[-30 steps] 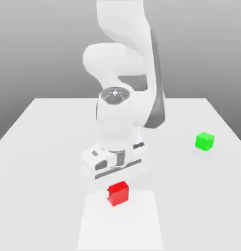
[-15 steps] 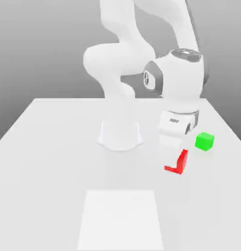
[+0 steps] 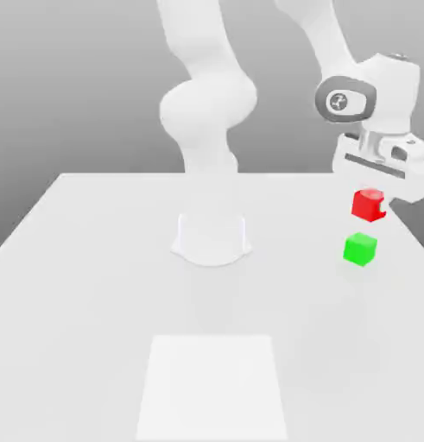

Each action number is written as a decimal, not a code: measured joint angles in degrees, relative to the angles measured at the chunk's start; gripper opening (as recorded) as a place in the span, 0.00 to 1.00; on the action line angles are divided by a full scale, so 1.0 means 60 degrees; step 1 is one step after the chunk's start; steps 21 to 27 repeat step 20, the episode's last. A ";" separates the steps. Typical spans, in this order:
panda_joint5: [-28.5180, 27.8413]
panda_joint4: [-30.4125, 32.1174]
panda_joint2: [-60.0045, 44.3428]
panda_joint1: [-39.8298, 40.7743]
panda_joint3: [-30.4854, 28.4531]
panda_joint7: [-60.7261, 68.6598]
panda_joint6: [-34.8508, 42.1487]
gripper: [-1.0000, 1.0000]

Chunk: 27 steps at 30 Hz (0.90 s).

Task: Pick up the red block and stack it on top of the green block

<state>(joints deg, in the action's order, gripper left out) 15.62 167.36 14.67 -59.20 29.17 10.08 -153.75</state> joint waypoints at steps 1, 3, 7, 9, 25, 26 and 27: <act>-0.0073 -0.0004 -0.0107 0.0033 0.0053 -0.0043 -0.0115 0.00; -0.0244 -0.0011 -0.0338 0.0143 0.0151 -0.0150 -0.0358 0.00; -0.0678 -0.0021 -0.0841 0.0406 0.0315 -0.0436 -0.0859 0.00; -0.0944 -0.0023 -0.1107 0.0547 0.0387 -0.0616 -0.1112 0.00; -0.3438 -0.0038 -0.2709 0.1343 0.0464 -0.2364 -0.2441 1.00; -0.3438 -0.0038 -0.2709 0.1343 0.0464 -0.2364 -0.2441 1.00; -0.3438 -0.0038 -0.2709 0.1343 0.0464 -0.2364 -0.2441 1.00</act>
